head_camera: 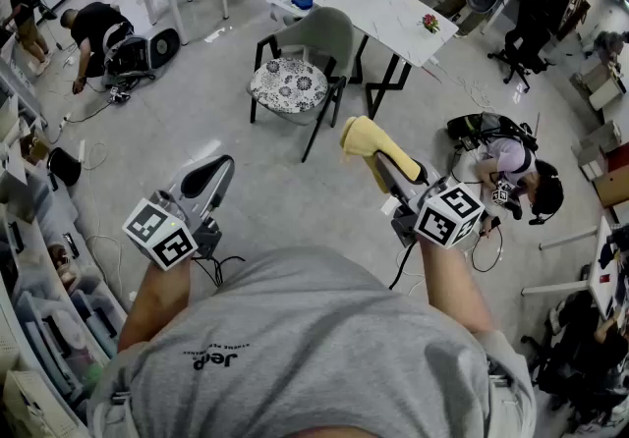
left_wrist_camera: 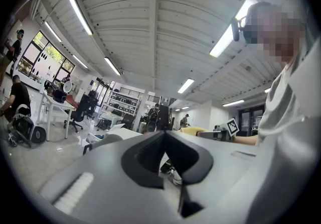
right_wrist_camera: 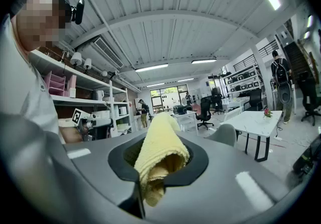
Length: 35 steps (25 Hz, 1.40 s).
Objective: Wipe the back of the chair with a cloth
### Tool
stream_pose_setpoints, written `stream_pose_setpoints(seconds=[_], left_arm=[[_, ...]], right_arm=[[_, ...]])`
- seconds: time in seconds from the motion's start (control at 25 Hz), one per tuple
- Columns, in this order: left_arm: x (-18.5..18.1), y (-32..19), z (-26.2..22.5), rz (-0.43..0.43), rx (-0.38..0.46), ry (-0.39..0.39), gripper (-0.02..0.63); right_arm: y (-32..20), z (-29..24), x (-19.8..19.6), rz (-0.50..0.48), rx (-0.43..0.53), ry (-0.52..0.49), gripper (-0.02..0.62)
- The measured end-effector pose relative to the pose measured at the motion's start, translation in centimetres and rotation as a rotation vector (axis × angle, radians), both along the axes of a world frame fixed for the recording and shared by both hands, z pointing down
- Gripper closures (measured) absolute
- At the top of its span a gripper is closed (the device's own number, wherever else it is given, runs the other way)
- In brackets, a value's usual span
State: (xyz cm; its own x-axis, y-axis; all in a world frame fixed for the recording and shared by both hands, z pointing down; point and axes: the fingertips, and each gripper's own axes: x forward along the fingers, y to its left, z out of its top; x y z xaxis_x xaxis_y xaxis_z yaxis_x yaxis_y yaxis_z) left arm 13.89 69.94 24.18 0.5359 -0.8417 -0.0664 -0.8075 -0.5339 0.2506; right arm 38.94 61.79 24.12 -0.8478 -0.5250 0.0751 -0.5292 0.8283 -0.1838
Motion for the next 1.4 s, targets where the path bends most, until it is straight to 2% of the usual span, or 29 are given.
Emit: stream_pose_setpoints(seconds=[0.6,1.0,1.2,1.4], left_arm=[[2.1,-1.2,-0.3,-0.01,-0.008,-0.004,0.548],[6.6,-0.7,-0.6,-0.076,-0.01,-0.017,0.548],[8.9,0.2,0.0,-0.114,-0.013,-0.029,0.548],[9.4,0.5,0.4,-0.149,-0.041,-0.037,0.548]], right_arm=[[-1.7,-1.1,1.6,-0.017,0.0,-0.03,0.54],[-2.1,-1.4,5.5,-0.09,0.03,-0.031,0.54],[-2.3,-0.6,7.5,-0.131,0.015,-0.037,0.538],[-2.9,-0.4,7.2,-0.164,0.004,-0.043,0.539]])
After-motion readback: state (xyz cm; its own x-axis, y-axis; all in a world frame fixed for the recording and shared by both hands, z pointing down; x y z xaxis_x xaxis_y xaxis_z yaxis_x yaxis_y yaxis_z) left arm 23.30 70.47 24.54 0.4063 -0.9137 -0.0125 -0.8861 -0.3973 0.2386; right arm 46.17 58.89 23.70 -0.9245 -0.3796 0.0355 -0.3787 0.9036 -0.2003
